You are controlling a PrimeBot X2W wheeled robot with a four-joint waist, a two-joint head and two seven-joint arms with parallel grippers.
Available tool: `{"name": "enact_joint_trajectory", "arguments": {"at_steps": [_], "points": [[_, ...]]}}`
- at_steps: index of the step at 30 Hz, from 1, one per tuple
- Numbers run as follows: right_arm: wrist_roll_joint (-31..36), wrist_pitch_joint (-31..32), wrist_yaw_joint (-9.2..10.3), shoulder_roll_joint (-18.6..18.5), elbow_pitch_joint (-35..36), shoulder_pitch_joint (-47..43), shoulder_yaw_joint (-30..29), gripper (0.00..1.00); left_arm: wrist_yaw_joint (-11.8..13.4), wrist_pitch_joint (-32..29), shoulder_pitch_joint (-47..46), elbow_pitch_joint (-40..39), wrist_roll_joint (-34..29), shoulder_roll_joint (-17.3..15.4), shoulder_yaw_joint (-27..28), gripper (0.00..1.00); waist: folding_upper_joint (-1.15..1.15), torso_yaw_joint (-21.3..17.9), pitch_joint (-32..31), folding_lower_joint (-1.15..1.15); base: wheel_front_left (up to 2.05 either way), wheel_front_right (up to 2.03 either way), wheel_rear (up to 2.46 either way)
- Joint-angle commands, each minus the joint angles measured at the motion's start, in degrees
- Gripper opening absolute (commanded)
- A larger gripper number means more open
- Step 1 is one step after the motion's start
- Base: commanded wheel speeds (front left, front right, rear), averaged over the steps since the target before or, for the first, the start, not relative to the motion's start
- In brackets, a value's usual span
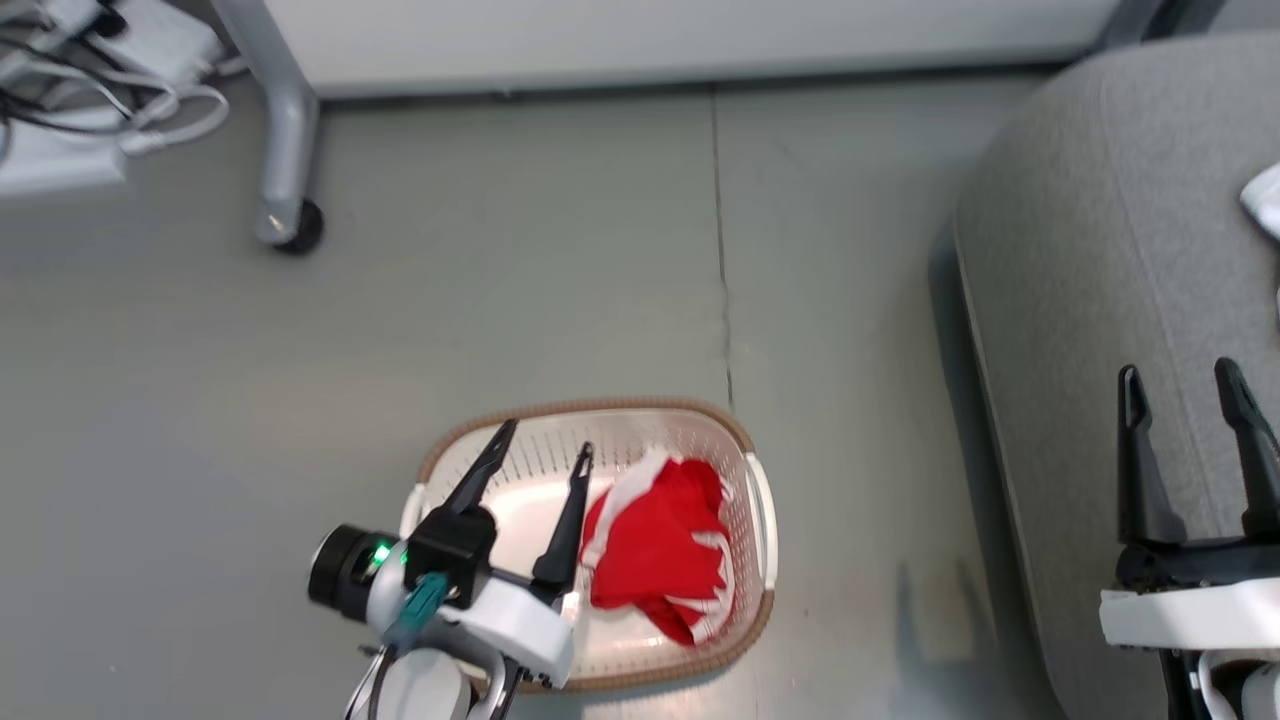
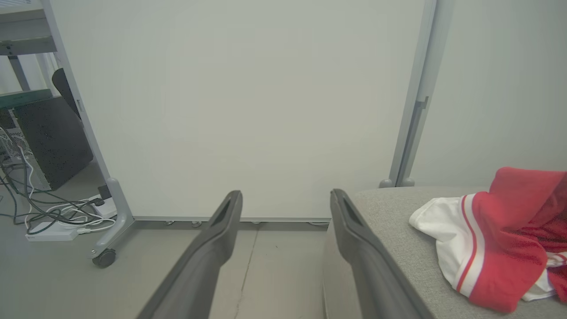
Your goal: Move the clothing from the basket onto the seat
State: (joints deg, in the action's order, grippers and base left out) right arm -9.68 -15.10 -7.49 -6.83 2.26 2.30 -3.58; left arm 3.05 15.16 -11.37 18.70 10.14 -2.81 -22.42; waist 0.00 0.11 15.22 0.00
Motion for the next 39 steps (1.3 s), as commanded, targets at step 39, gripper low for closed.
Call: {"name": "enact_joint_trajectory", "arguments": {"at_steps": [39], "points": [[-4.06, -0.10, 0.00, 3.84, 0.13, 9.55, 9.04, 1.00, -10.27, -13.62, -49.80, 54.30, -13.09, -3.78, -15.62, 1.00, 0.00, -17.89, 42.63, 0.00, 0.00, 0.00, 0.00]]}}
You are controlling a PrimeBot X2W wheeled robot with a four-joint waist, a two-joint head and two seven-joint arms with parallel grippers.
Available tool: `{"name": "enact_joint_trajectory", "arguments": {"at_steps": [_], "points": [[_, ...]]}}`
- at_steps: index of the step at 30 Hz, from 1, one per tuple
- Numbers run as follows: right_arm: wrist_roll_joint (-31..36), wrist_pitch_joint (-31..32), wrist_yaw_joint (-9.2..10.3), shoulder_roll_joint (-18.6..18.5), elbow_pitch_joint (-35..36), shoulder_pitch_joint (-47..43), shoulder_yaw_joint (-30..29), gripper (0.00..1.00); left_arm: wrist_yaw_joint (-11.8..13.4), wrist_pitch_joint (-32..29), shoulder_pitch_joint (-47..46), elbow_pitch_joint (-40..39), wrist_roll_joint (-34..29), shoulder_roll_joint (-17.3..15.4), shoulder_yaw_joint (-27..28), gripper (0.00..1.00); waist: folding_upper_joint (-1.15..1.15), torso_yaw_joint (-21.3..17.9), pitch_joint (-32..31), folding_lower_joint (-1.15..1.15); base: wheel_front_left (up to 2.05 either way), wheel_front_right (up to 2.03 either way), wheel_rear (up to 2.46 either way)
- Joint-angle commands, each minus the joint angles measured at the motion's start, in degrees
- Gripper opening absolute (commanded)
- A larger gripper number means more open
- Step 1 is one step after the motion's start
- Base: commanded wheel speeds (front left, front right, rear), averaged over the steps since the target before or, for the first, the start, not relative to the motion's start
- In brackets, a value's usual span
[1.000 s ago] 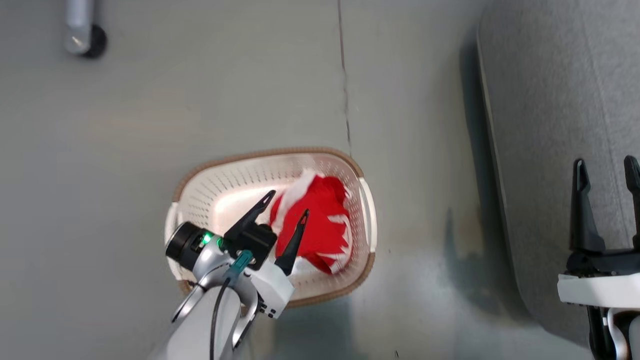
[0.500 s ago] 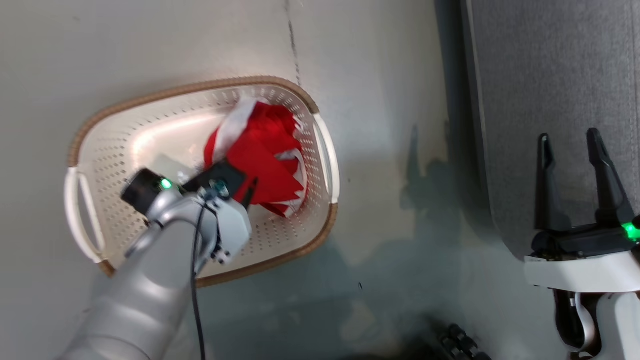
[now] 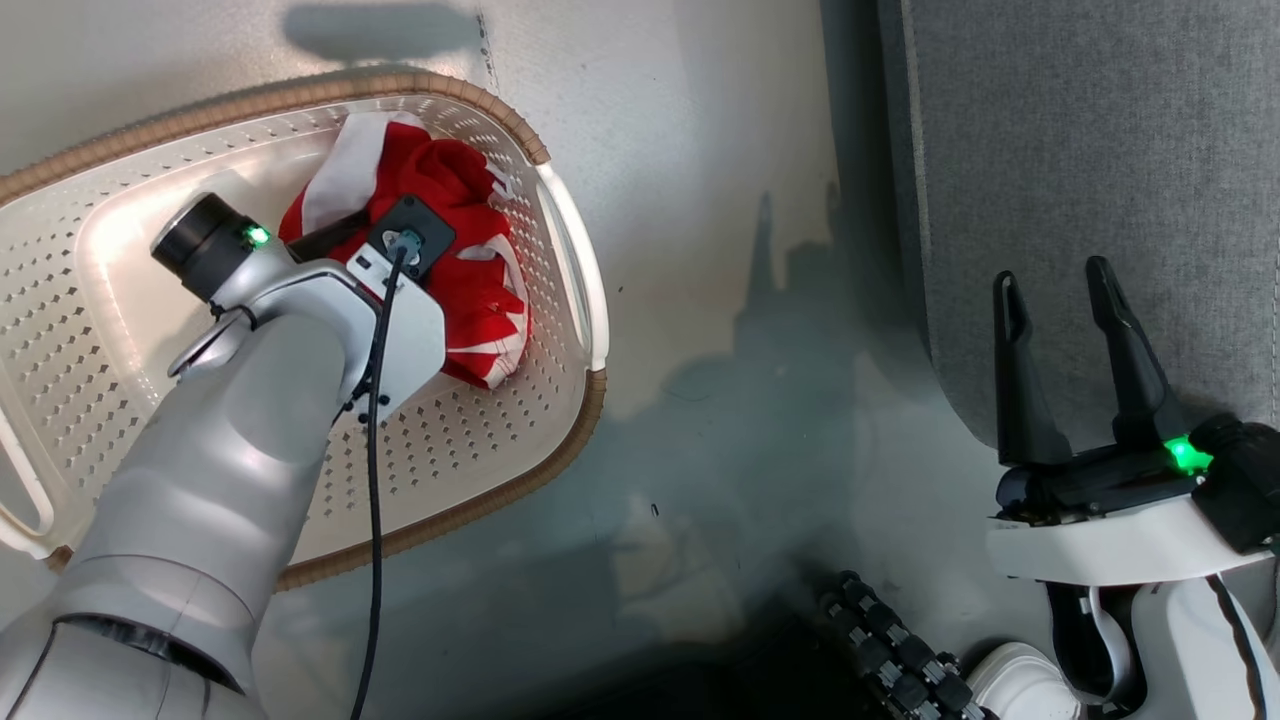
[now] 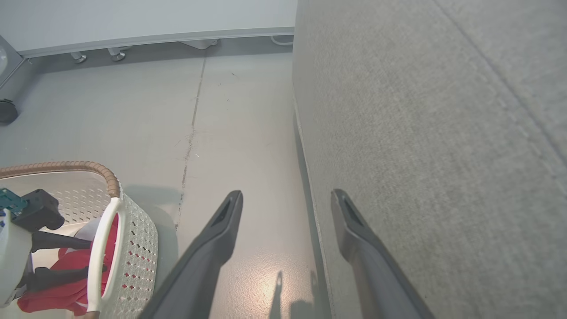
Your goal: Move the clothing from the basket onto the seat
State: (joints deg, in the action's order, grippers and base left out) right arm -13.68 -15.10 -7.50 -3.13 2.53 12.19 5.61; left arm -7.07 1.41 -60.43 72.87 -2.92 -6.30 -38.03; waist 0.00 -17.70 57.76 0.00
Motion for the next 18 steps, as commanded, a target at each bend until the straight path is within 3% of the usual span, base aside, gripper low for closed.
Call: {"name": "enact_joint_trajectory", "arguments": {"at_steps": [1, 5, 8, 13, 18], "points": [[-0.10, -0.10, 0.01, 0.13, -0.20, -0.46, -0.03, 1.00, -0.24, -0.84, -1.06, 0.30, 0.13, -0.11, -0.28, 1.00, 0.00, -0.11, 0.18, 0.00, 0.00, 0.00, 0.00], [-0.37, -0.10, 0.01, 0.16, -0.16, -1.11, 0.47, 1.00, -0.34, -5.06, -1.28, 0.67, 0.79, 0.08, -0.67, 1.00, 0.00, -0.07, 0.27, 0.00, 0.00, 0.00, 0.00], [-4.06, -0.10, 0.01, 0.15, -0.63, -1.91, 0.25, 1.00, -0.43, -8.76, -2.55, 0.75, 2.39, 0.56, -0.30, 1.00, 0.00, -0.30, 0.56, 0.00, 0.00, 0.00, 0.00], [-3.43, -0.10, 0.01, 0.17, -0.06, -2.63, 1.02, 1.00, -0.39, -15.30, -3.36, 0.93, 3.76, 0.54, -0.89, 1.00, 0.00, -0.88, 0.63, 0.00, 0.00, 0.00, 0.00], [-3.26, -0.10, 0.01, 0.18, -0.07, -2.72, 1.14, 1.00, -0.41, -17.46, -2.95, 1.00, 4.14, 0.44, -1.62, 1.00, 0.00, -1.03, 0.64, 0.00, 0.00, 0.00, 0.00]]}}
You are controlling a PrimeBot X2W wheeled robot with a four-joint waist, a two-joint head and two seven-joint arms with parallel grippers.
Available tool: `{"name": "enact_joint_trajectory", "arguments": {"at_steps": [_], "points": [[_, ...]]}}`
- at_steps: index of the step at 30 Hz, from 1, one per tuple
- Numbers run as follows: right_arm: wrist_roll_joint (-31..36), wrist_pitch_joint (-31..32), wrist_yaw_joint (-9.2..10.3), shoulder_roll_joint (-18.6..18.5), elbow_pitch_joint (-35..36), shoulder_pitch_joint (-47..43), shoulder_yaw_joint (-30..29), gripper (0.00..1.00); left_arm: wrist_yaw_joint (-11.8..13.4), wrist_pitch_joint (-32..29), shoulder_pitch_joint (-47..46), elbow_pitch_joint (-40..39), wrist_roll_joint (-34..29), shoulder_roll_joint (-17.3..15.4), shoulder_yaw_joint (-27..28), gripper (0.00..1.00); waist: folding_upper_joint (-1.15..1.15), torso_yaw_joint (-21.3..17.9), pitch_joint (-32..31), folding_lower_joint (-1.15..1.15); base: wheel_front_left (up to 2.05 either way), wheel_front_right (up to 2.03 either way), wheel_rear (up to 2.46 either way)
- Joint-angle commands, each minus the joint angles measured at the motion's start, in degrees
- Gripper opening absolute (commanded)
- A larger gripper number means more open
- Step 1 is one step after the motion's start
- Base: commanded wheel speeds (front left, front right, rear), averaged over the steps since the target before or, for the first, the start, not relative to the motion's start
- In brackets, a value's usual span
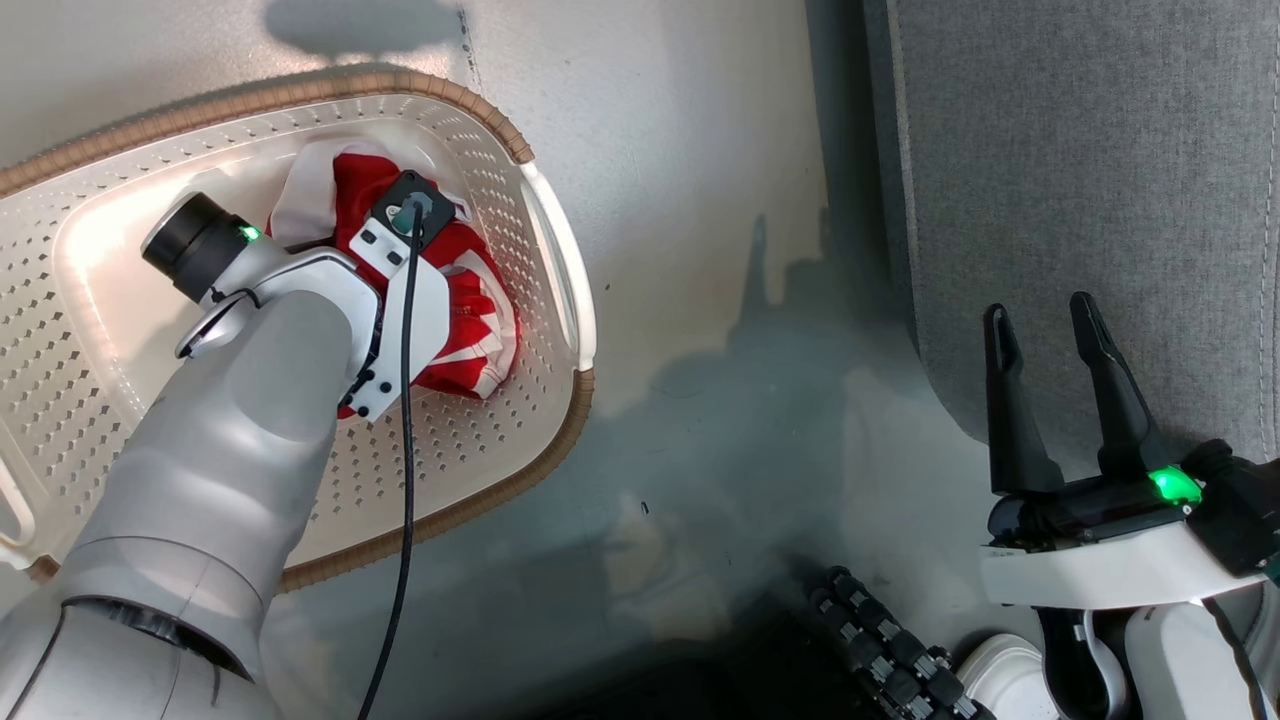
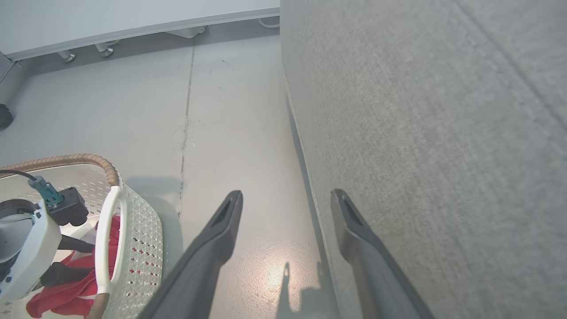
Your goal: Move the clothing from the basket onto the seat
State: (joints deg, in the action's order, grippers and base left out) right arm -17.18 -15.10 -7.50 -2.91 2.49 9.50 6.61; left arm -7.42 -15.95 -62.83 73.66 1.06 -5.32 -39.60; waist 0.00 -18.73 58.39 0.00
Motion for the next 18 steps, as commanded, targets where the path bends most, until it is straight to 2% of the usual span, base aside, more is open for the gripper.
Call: {"name": "enact_joint_trajectory", "arguments": {"at_steps": [1, 2, 3, 18], "points": [[0.43, -0.10, 0.01, -0.03, 0.03, 0.17, 0.39, 1.00, -0.05, -0.15, -0.40, 0.21, 0.33, -0.57, -0.07, 0.96, 0.00, -0.01, 0.01, 0.00, 0.00, 0.00, 0.00], [0.59, -0.10, 0.01, -0.04, 0.08, 0.32, 0.49, 1.00, 0.02, -0.02, -0.28, 0.20, 0.49, -0.63, -0.06, 0.42, 0.00, -0.02, 0.01, 0.00, 0.00, 0.00, 0.00], [0.63, -0.10, 0.01, -0.03, 0.04, 0.44, 0.50, 1.00, 0.16, 0.30, -0.18, 0.20, 0.46, -0.65, -0.21, 0.00, 0.00, -0.04, 0.00, 0.00, 0.00, 0.00, 0.00], [0.49, -0.10, 0.01, -0.04, -1.05, 3.54, 0.15, 1.00, 0.11, 2.33, 0.82, 0.17, 1.88, -0.71, -1.32, 0.00, 0.00, -0.32, -1.15, 0.00, 0.00, 0.00, 0.00]]}}
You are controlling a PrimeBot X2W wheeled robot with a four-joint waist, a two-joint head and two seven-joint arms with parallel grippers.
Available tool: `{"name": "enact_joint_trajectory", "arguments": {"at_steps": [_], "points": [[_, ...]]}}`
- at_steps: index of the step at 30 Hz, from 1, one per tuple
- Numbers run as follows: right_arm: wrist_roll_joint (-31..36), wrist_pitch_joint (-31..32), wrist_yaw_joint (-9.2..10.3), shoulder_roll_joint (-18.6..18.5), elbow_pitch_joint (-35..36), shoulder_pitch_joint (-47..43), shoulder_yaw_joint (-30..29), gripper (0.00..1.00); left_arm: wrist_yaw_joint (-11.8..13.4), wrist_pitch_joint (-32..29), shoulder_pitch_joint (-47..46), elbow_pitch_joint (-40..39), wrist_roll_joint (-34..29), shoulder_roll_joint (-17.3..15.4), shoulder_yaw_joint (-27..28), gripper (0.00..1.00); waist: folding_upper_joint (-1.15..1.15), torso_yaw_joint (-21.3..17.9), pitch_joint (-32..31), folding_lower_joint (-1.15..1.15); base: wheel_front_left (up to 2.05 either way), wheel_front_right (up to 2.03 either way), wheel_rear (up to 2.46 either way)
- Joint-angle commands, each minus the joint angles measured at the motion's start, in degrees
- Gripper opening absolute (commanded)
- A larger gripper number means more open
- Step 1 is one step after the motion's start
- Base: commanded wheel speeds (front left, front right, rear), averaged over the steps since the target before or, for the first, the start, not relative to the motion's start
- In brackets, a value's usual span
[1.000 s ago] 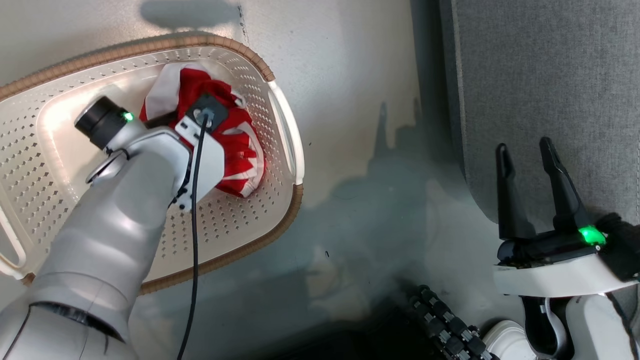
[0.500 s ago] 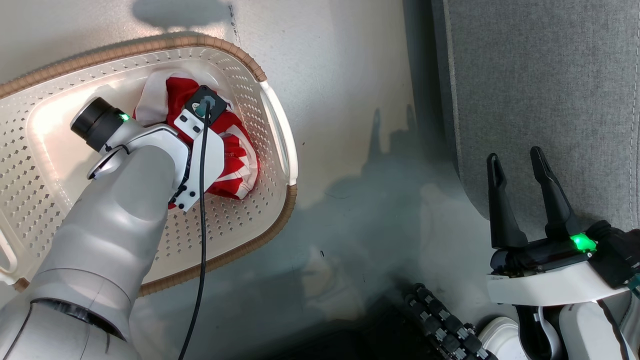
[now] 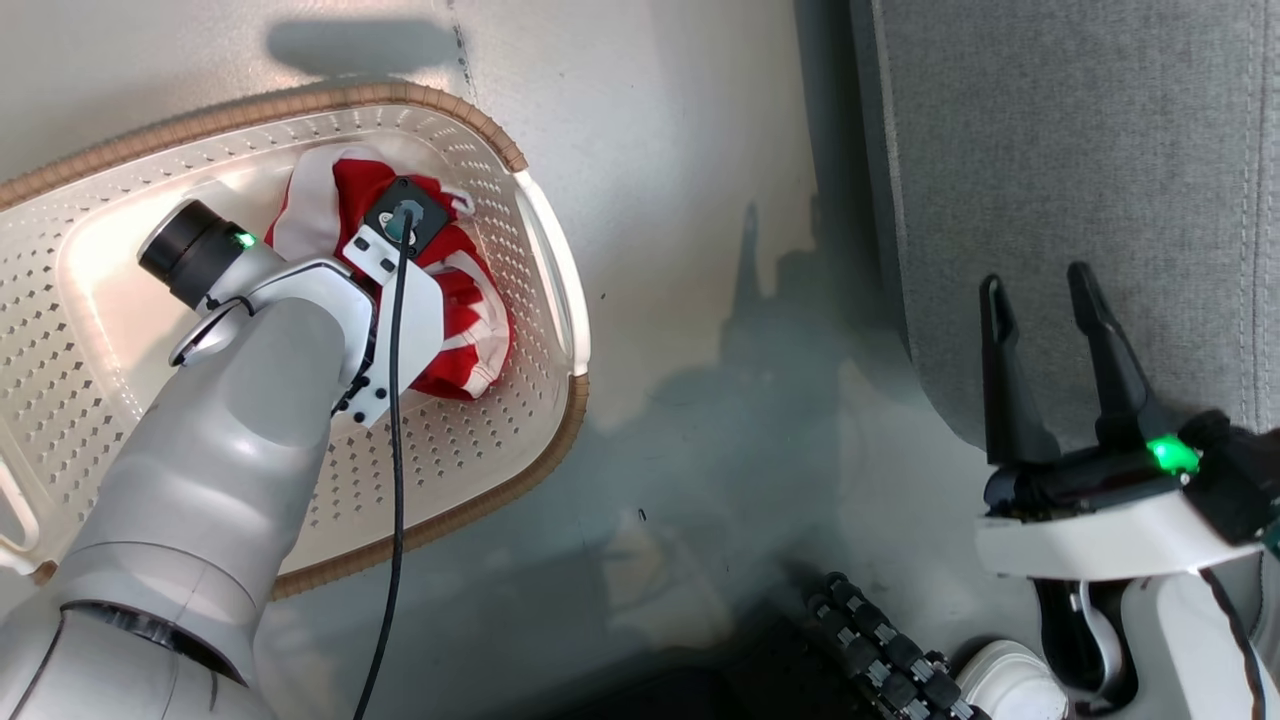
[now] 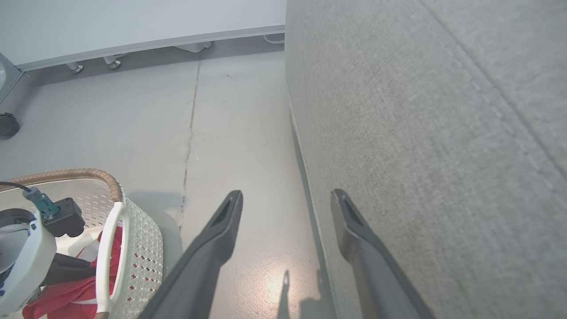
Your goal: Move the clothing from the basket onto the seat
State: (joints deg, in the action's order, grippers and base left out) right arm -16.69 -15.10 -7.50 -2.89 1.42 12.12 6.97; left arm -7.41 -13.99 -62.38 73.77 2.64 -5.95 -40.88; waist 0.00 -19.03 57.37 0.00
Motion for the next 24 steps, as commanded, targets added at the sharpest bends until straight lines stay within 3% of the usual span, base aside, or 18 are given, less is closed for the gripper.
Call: {"name": "enact_joint_trajectory", "arguments": {"at_steps": [1, 15, 24], "points": [[-0.02, -0.10, 0.01, -0.04, -0.22, 1.42, -0.15, 1.00, 0.19, 0.75, 0.41, 0.06, 0.47, 0.00, -0.03, 0.00, 0.00, -0.06, -0.33, 0.00, 0.00, 0.00, 0.00], [1.99, -0.10, 0.01, -0.89, -2.20, 3.66, -3.28, 1.00, 0.12, 6.14, 3.76, 0.06, 3.29, 2.25, -0.74, 0.00, 0.00, 4.42, -9.40, 0.00, 0.00, 0.00, 0.00], [2.81, -0.10, 0.01, -2.45, -3.17, 1.87, -5.95, 1.00, -0.06, 11.77, 9.17, -3.42, 7.63, 3.02, -1.88, 0.00, 0.00, 9.14, -19.12, 0.00, 0.00, 0.00, 0.00]]}}
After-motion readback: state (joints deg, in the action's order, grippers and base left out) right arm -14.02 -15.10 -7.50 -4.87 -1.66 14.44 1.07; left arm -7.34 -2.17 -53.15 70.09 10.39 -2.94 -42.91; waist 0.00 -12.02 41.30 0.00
